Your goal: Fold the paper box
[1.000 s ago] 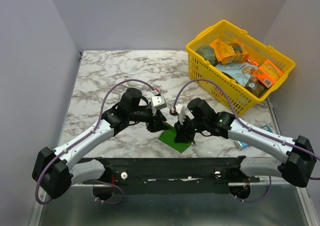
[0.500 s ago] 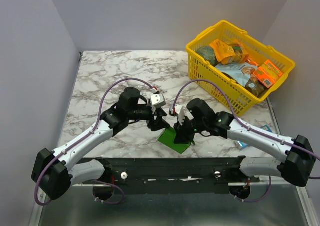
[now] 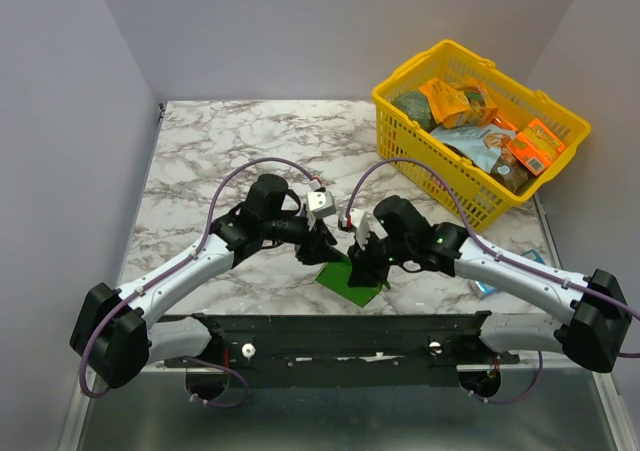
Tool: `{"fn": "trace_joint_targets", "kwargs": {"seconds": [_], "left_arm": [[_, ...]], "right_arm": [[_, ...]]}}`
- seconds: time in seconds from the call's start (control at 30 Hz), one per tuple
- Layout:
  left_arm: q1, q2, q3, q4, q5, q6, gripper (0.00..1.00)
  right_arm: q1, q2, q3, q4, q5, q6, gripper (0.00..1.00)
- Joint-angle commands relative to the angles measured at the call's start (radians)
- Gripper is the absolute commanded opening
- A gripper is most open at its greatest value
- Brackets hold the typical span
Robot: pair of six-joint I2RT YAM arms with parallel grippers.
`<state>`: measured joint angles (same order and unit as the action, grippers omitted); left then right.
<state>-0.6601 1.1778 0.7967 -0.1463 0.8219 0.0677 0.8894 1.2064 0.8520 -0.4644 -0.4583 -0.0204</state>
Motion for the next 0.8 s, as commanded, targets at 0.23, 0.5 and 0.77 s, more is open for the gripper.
{"fn": "trace_joint_targets", "kwargs": {"seconds": [0.23,0.5,0.77], "left_arm": [[0.004,-0.017,0.019,-0.026,0.002,0.018,0.33],[0.004,-0.035,0.013,-0.010,0.011,0.003,0.14],[0.004,-0.069,-0.010,-0.006,-0.015,-0.016,0.08]], "right_arm": [[0.006,0.005,0.016,-0.003,-0.011,-0.016,0.33],[0.006,0.012,0.016,-0.005,-0.006,-0.015,0.33],[0.006,0.033,0.033,-0.028,0.081,-0.006,0.33]]}}
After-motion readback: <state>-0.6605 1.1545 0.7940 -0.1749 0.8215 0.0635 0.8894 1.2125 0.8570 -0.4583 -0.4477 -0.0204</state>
